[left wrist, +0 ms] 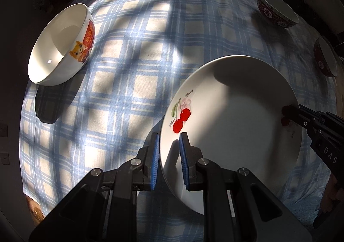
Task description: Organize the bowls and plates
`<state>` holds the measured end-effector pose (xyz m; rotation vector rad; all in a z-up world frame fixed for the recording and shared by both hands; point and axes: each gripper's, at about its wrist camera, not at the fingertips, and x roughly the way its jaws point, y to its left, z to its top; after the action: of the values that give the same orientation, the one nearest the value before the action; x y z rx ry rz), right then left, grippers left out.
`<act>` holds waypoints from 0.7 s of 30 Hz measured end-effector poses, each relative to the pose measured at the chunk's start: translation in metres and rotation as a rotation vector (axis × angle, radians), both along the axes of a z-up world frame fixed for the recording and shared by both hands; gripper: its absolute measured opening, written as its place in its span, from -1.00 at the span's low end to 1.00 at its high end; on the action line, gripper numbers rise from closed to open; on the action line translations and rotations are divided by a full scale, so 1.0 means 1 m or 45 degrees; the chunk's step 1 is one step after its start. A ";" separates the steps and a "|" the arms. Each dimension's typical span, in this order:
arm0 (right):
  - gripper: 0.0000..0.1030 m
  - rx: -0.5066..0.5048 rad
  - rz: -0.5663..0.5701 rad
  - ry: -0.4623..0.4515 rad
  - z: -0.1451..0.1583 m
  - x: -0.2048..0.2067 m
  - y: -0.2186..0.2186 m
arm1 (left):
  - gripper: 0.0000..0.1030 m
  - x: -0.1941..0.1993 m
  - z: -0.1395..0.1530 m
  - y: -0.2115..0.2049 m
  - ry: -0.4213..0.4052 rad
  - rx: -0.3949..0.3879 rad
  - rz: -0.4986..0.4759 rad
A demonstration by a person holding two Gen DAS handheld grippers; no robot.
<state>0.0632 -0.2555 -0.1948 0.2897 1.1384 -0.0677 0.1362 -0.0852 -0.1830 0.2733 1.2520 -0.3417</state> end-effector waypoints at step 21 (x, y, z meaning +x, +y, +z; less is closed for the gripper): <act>-0.70 -0.028 -0.024 0.001 -0.001 -0.003 0.002 | -0.62 0.003 0.000 -0.003 0.005 0.002 0.002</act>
<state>0.0603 -0.2531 -0.1958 0.2808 1.1351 -0.0966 0.1389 -0.0885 -0.1833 0.2730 1.2561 -0.3404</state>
